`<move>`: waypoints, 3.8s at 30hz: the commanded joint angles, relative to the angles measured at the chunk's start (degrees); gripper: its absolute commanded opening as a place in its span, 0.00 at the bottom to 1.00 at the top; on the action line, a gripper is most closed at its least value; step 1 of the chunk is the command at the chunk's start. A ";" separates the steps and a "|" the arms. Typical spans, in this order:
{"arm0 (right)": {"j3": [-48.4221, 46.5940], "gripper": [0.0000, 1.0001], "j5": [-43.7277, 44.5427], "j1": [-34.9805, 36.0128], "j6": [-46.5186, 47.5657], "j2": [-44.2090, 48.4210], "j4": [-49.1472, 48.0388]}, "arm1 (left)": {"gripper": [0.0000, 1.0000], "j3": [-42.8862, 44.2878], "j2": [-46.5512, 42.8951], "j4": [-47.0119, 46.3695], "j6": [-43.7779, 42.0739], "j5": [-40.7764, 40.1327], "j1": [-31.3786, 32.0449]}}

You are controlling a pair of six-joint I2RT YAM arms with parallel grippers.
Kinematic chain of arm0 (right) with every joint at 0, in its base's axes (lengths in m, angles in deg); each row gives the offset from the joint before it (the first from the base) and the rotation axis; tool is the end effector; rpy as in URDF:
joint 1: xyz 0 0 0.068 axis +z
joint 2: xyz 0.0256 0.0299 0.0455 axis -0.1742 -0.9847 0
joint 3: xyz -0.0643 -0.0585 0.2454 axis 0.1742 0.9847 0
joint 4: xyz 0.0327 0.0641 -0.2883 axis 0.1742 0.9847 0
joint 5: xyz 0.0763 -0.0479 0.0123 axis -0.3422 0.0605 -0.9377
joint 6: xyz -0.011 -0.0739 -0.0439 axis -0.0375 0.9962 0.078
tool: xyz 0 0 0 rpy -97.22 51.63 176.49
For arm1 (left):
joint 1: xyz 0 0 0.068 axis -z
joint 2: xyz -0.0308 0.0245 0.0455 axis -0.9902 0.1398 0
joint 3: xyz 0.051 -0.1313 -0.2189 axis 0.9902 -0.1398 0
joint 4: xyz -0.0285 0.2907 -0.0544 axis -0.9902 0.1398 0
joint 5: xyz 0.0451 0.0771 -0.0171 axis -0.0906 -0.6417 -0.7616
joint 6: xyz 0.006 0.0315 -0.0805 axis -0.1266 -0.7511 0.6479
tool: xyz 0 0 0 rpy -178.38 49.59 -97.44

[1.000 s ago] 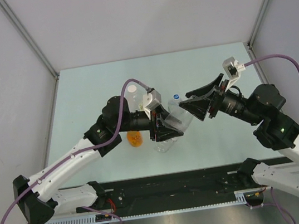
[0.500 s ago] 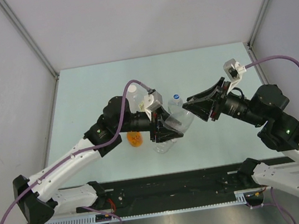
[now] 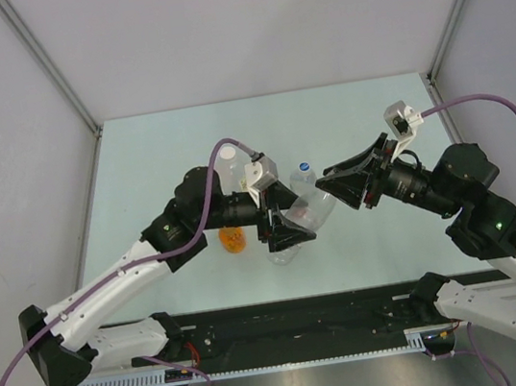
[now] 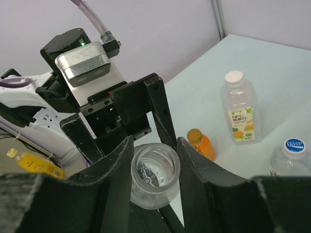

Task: Unscrew the bottle caps

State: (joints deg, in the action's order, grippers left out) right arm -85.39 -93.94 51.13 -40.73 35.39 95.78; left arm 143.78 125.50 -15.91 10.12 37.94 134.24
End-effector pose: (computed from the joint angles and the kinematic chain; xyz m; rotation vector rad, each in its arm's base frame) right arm 0.1499 0.1603 0.4605 -0.5065 1.5141 1.0996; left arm 0.1652 -0.2924 0.3636 1.1569 1.4513 -1.3624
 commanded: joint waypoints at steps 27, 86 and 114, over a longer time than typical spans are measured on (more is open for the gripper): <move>-13.12 0.00 60.14 -8.56 12.15 -21.76 -1.77 | 1.00 1.19 -25.59 9.60 -7.69 -37.17 -5.60; -16.02 0.00 57.42 -32.23 11.54 -62.02 -24.11 | 1.00 -8.57 -26.65 10.04 -5.84 -39.64 -5.60; -15.58 0.67 53.38 -31.96 10.57 -58.51 -19.97 | 1.00 -9.54 -27.09 9.60 -5.14 -37.44 -5.60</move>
State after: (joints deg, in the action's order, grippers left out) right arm -101.02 -40.45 19.18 -29.16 -26.67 75.95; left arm 134.84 98.87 -4.26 4.13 -0.52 128.86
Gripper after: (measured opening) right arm 0.654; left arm 0.996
